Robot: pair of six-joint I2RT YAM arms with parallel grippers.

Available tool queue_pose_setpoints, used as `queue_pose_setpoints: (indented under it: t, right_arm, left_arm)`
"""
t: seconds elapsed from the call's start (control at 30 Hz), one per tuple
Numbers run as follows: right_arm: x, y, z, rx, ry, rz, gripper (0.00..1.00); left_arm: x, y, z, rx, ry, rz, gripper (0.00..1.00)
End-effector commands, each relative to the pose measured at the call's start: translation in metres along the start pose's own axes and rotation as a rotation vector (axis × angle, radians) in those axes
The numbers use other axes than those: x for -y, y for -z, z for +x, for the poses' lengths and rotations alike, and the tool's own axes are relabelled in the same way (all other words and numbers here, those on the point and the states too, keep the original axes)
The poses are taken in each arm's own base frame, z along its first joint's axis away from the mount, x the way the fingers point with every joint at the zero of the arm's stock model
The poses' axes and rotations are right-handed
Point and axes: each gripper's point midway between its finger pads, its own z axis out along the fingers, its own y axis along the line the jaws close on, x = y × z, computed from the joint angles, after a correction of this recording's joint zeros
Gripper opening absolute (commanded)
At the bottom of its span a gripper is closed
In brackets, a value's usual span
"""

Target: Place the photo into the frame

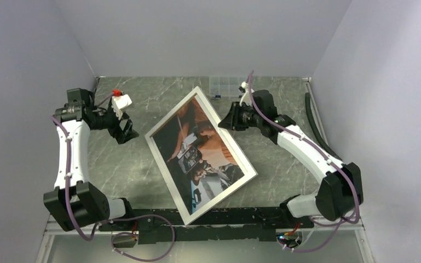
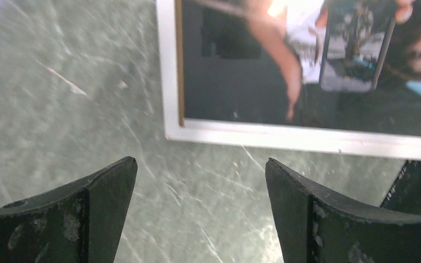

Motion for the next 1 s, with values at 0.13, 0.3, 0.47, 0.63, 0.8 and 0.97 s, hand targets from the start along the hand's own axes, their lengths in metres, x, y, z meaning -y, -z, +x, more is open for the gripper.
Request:
queue_pose_setpoints:
  t: [0.13,0.3,0.47,0.63,0.8,0.97]
  right_arm:
    - [0.048,0.020,-0.017,0.292,-0.118,0.122,0.06]
    - [0.101,0.029,0.006,0.357,-0.260,0.299,0.04]
    - [0.136,0.035,0.021,0.429,-0.365,0.405,0.03]
    - [0.158,0.035,0.028,0.479,-0.425,0.473,0.01]
    - [0.180,0.032,0.040,0.477,-0.489,0.556,0.01]
    - [0.190,0.022,0.048,0.471,-0.520,0.561,0.02]
  left_arm:
    - [0.015,-0.017,0.064,-0.160,0.062,0.112,0.90]
    - [0.014,-0.023,0.067,-0.148,0.112,0.110,0.91]
    - [0.009,-0.025,0.055,-0.102,0.160,0.091,0.90]
    - [0.009,-0.028,0.050,-0.068,0.187,0.088,0.89]
    - [0.009,-0.031,0.053,-0.071,0.229,0.092,0.89]
    - [0.010,-0.034,0.056,-0.072,0.245,0.102,0.90]
